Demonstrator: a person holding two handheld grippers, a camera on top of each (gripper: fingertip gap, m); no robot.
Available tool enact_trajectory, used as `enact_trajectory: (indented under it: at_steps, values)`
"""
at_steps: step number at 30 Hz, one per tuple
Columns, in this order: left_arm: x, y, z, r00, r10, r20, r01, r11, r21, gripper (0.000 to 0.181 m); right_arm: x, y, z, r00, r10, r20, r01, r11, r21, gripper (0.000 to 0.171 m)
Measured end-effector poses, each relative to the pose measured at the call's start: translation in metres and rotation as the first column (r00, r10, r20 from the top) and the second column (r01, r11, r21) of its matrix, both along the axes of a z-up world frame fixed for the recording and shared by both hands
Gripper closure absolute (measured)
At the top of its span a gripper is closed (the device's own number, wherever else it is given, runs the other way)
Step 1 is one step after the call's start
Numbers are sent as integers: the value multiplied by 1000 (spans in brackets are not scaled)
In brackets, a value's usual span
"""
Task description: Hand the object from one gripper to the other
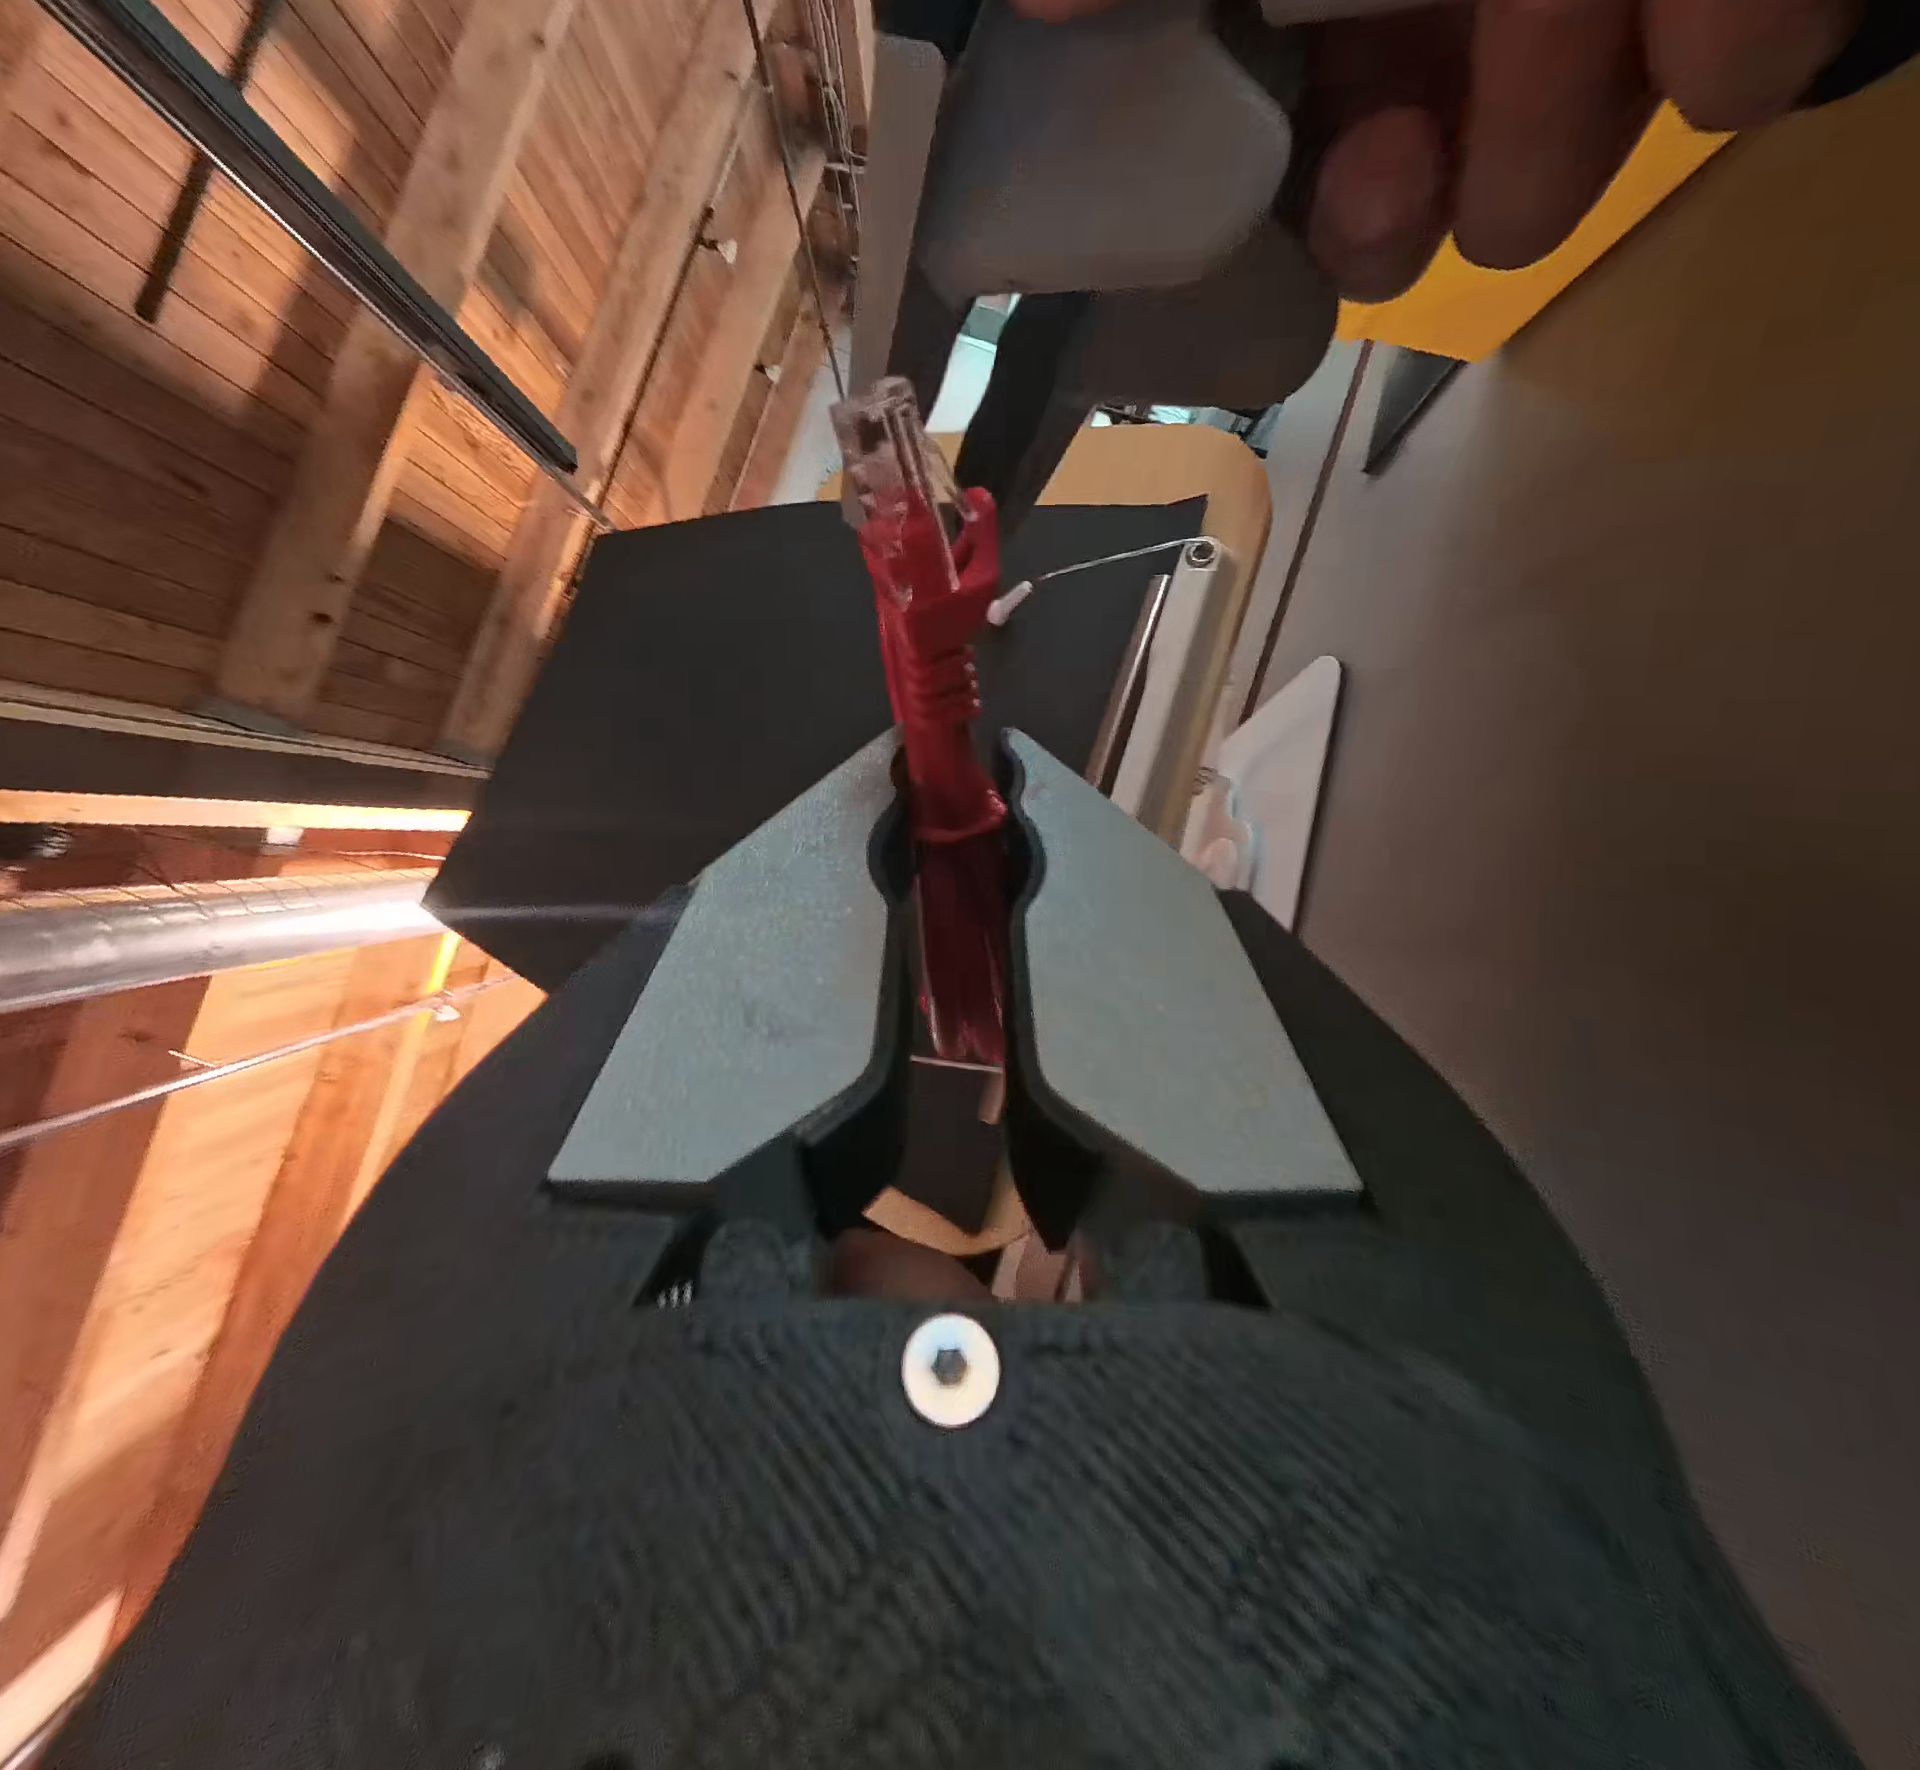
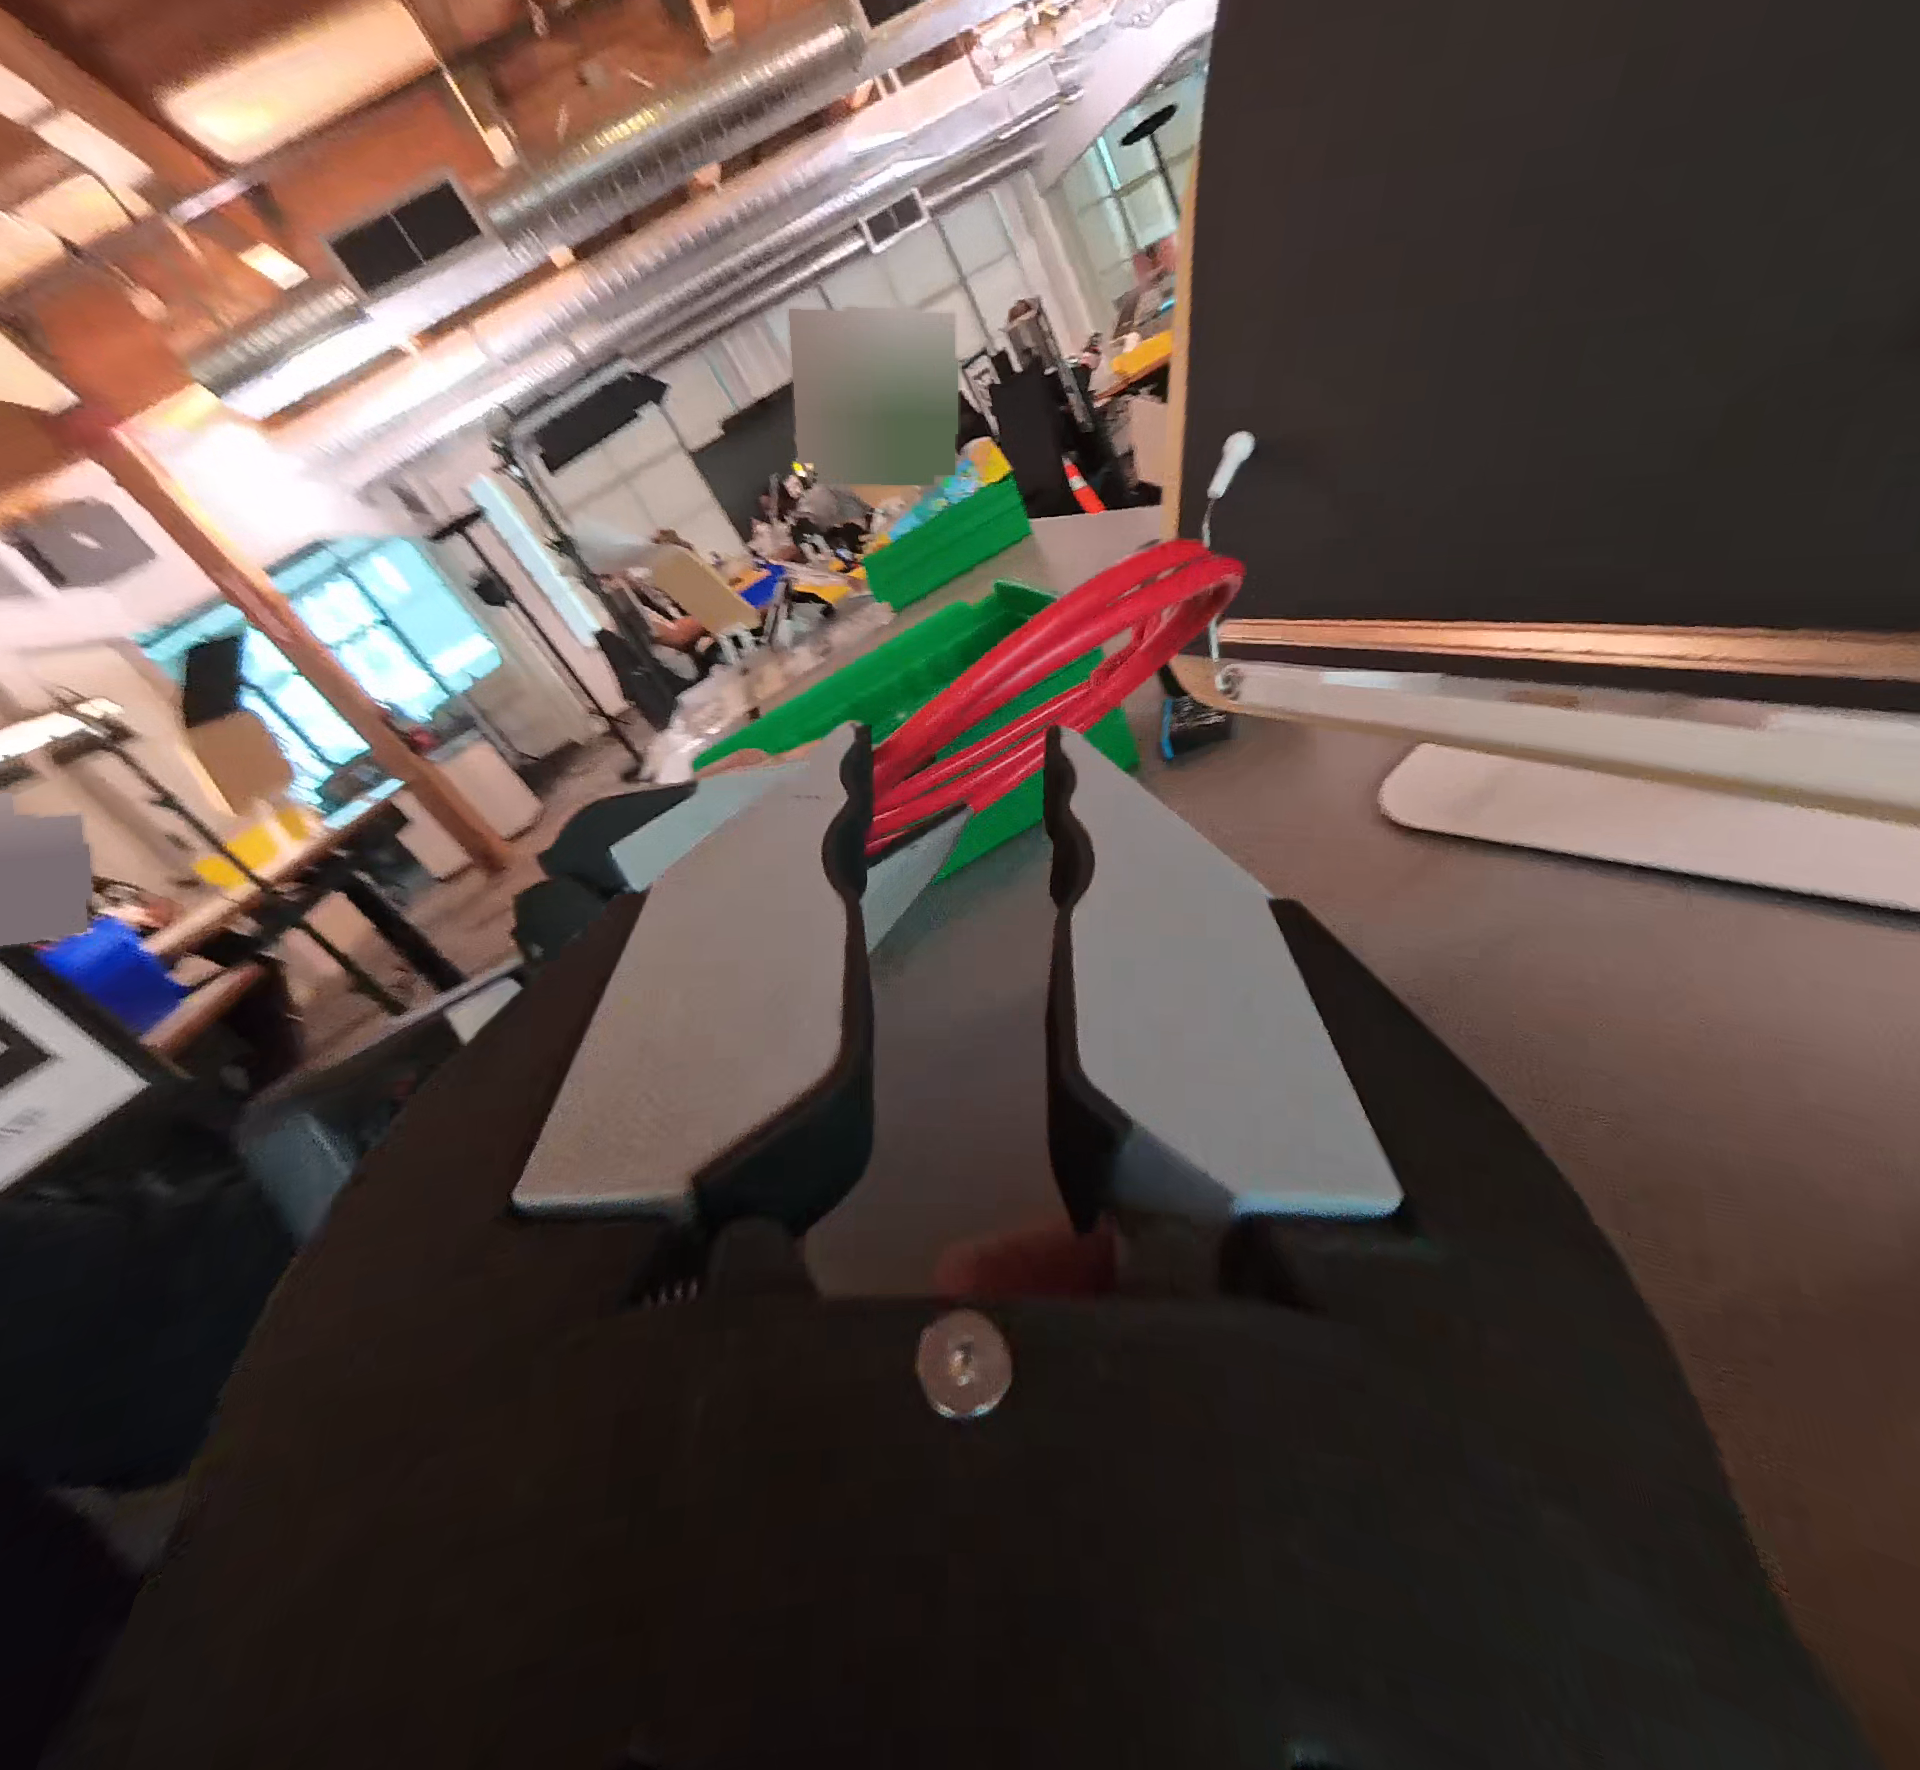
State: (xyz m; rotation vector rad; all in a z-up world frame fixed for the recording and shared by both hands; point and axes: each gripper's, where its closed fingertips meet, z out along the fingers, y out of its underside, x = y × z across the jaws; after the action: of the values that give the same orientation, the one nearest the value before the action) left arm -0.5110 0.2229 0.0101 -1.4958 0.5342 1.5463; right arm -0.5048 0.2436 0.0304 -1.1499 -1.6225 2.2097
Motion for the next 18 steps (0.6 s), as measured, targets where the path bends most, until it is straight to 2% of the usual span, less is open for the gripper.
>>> enact_trajectory:
  at_steps: [8, 11, 13, 15, 18]
  values:
    - [7, 3, 2, 995, 13, -102, -16, 1000, -22, 172, 4, -7, -4, 989, 124, 85, -113, 986, -119, 138]
    - [8, 6, -2, 992, 20, -126, -27, 998, -55, 172, 4, -14, -10, 992, 118, 50, -116, 993, -29, 139]
    - [5, 7, -7, 994, 24, -103, -32, 997, -74, 172, 0, -11, -12, 997, 72, 39, -73, 997, 22, 147]
    - [5, 8, -7, 996, 21, -86, -26, 998, -58, 172, 1, -12, -11, 994, 101, 46, -102, 995, 20, 154]
    - [7, 12, -14, 998, -25, 54, 26, 999, -23, 169, 1, -8, -9, 995, 94, 30, -95, 995, 33, 159]
